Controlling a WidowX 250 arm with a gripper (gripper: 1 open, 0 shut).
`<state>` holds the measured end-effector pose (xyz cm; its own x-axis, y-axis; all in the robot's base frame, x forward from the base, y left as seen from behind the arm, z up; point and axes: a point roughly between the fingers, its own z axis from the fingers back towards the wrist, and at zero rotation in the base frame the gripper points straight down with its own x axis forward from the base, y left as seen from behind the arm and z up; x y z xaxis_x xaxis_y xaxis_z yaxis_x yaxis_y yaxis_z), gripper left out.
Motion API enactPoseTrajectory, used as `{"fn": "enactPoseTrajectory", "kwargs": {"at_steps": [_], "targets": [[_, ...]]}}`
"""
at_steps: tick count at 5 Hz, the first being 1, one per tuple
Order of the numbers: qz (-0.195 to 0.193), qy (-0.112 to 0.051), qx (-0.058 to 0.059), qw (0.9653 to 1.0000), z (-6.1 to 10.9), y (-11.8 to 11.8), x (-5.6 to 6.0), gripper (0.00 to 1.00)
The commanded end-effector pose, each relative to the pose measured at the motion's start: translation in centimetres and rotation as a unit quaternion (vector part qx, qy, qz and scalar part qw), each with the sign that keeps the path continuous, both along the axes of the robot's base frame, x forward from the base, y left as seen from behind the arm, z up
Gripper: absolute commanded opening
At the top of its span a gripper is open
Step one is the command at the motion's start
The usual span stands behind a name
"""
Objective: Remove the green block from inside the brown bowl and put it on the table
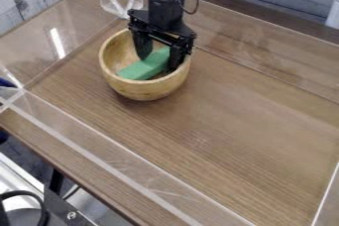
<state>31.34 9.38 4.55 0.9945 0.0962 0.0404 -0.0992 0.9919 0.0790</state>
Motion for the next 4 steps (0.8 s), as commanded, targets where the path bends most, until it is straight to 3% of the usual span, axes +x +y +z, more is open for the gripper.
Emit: {"fn": "enactPoseTrajectory", "kwargs": {"at_steps": [1,2,4], "targets": [[-0.006,-0.033,0.033,0.9989,1.6,0.9,1.2,1.00],[-0.013,-0.035,0.057,0.9977,1.4,1.3,1.3,0.00],[-0.033,-0.046,0.041,0.9975,5.7,-1.1,1.8,0.00]]}}
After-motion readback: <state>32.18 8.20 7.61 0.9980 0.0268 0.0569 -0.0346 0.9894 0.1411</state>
